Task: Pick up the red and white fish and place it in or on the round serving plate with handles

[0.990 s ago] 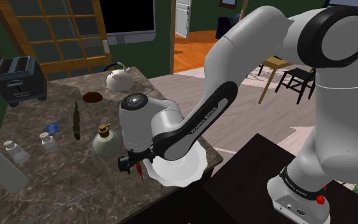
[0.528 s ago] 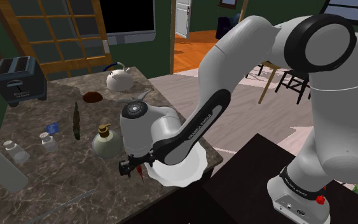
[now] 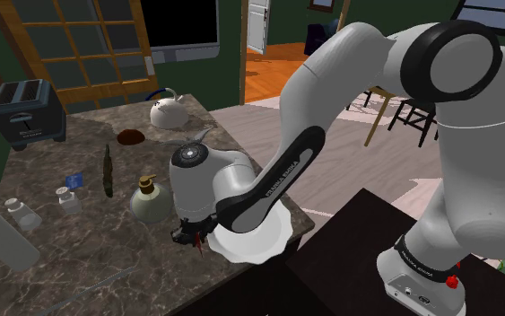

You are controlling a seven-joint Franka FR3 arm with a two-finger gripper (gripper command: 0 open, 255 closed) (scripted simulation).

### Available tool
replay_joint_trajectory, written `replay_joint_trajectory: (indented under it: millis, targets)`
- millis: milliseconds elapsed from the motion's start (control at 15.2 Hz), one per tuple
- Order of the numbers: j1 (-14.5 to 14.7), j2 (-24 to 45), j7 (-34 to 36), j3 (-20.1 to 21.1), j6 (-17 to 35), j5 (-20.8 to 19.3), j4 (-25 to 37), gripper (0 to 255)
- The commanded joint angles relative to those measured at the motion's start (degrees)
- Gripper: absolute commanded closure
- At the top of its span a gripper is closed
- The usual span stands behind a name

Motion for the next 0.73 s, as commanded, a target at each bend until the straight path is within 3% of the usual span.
replay_joint_trajectory:
  millis: [0, 660]
  targets:
    - [0.0, 0.0, 0.0, 0.0, 0.0, 0.0, 0.0, 255]
    - [-1.1, -2.4, -1.4, 1.5, -1.9, 1.9, -0.3, 255]
